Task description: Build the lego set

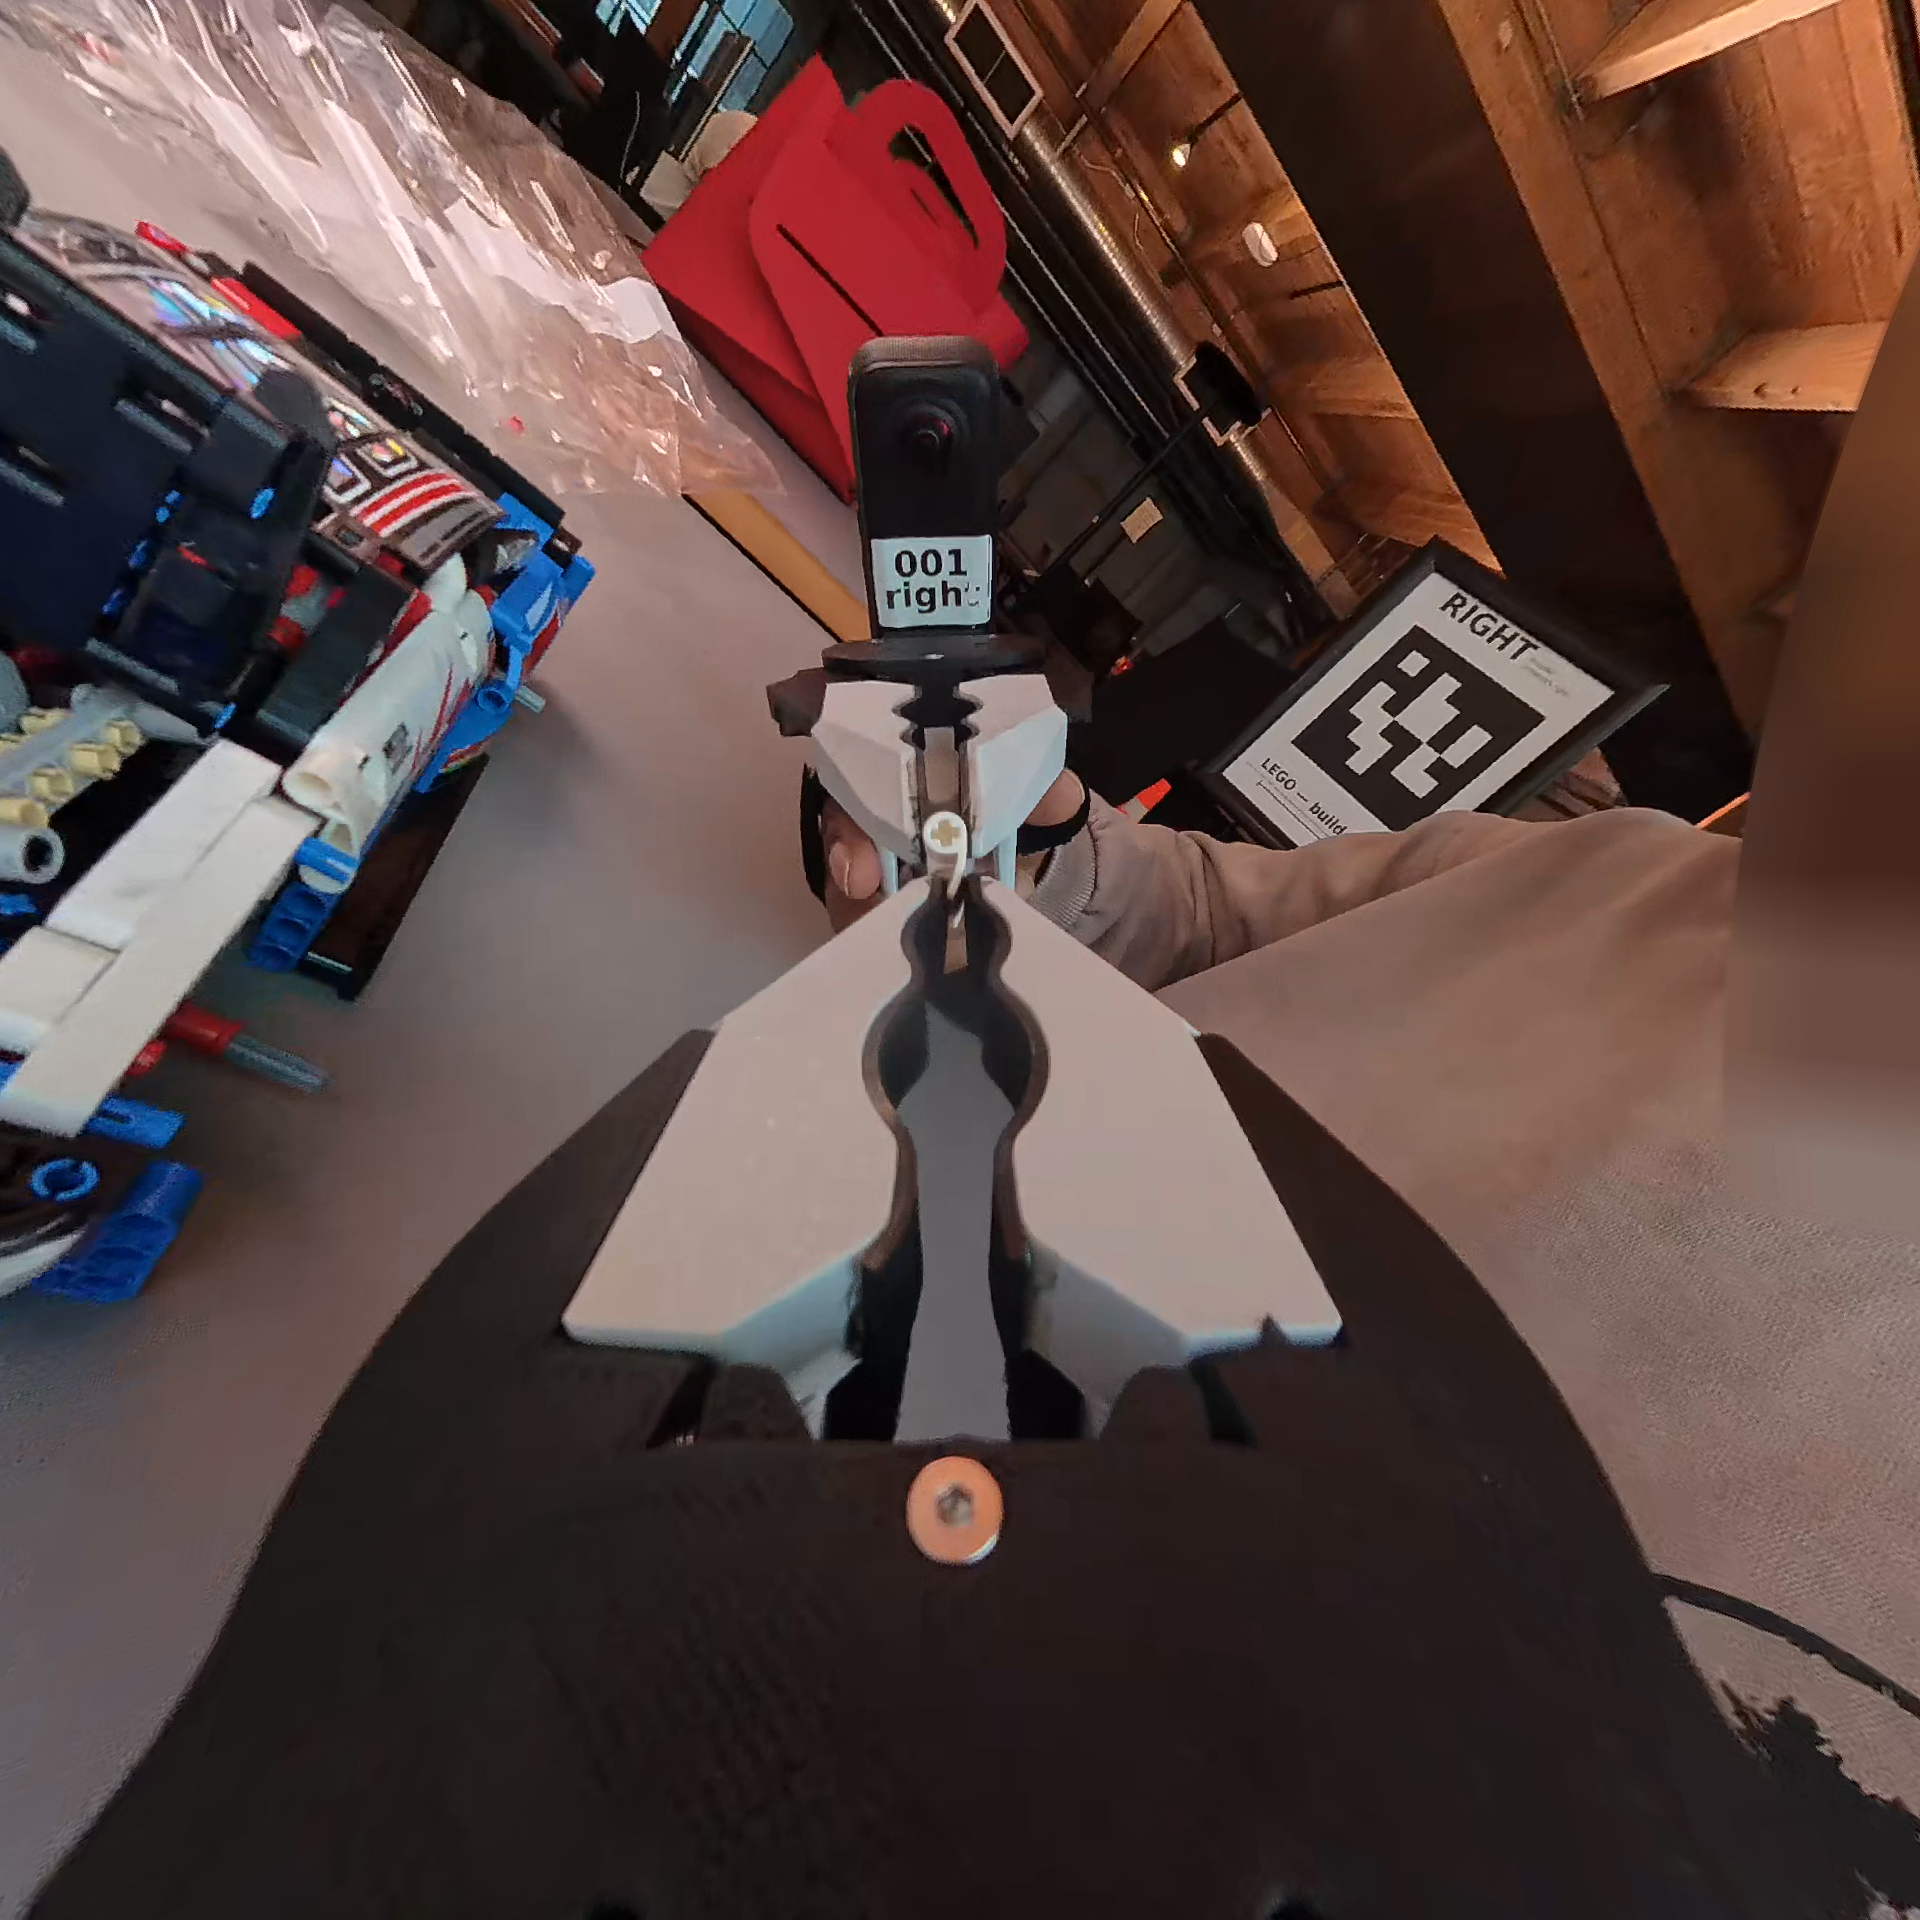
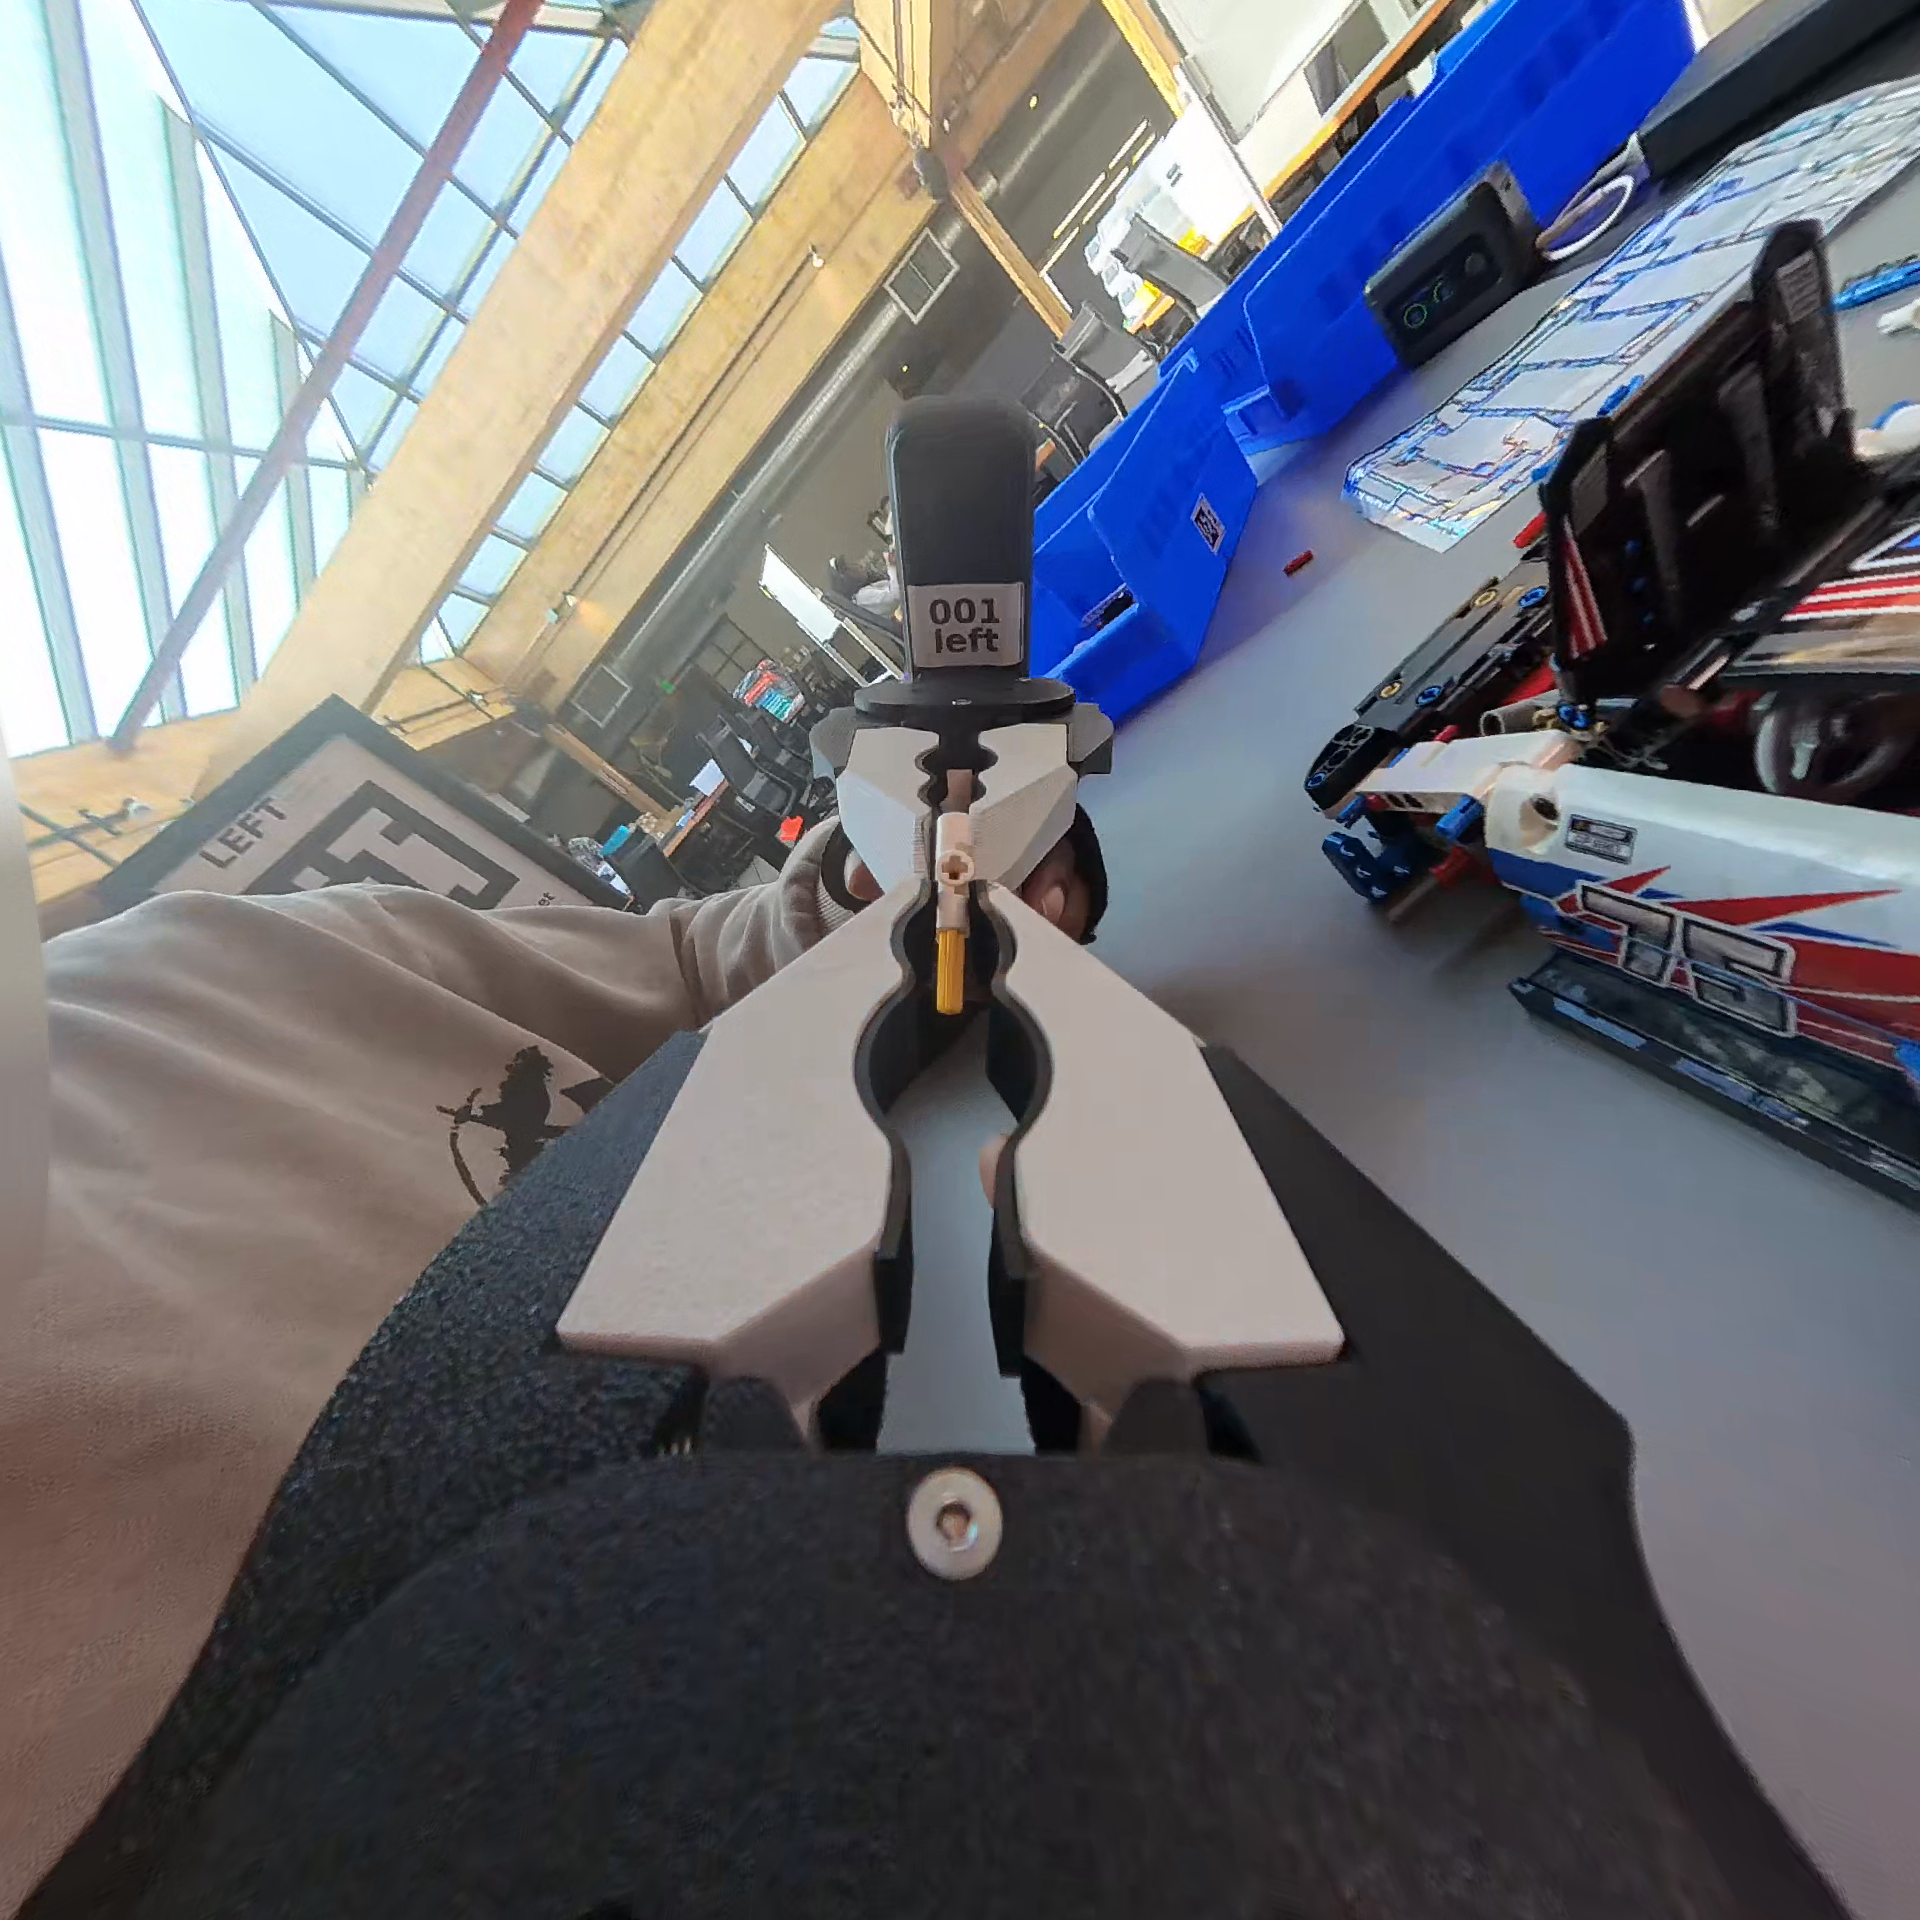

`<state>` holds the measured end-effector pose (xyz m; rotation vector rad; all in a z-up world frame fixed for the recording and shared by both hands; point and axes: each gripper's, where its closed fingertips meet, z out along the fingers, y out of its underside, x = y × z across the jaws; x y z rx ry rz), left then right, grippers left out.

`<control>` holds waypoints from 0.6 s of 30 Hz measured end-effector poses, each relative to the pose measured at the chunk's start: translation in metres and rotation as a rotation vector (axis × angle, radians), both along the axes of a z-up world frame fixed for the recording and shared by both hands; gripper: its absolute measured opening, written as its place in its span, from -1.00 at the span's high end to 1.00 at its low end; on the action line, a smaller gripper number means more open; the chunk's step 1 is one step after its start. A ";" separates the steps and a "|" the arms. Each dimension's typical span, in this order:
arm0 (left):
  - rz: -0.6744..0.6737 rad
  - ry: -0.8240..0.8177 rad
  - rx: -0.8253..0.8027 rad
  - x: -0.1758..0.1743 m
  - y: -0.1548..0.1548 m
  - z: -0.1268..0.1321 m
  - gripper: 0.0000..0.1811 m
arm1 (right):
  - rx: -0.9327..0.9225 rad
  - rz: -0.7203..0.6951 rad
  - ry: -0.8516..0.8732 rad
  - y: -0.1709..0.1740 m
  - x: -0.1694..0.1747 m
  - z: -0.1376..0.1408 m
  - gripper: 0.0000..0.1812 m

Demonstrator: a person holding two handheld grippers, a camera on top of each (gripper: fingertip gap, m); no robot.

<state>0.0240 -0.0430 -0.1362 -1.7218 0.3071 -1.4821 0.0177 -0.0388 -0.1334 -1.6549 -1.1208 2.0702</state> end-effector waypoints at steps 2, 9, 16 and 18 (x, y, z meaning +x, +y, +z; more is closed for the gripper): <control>-0.058 -0.030 -0.065 0.001 -0.005 -0.003 1.00 | 0.050 0.034 -0.010 -0.004 0.002 -0.003 0.96; -0.337 0.079 -0.148 0.018 -0.039 -0.027 1.00 | 0.653 0.155 0.000 -0.026 0.015 -0.021 0.72; -0.489 0.225 -0.127 0.032 -0.055 -0.047 1.00 | 0.709 0.342 -0.059 -0.055 0.026 -0.047 0.87; -0.435 0.263 -0.142 0.028 -0.046 -0.055 0.99 | 0.654 0.324 -0.157 -0.046 0.025 -0.055 0.91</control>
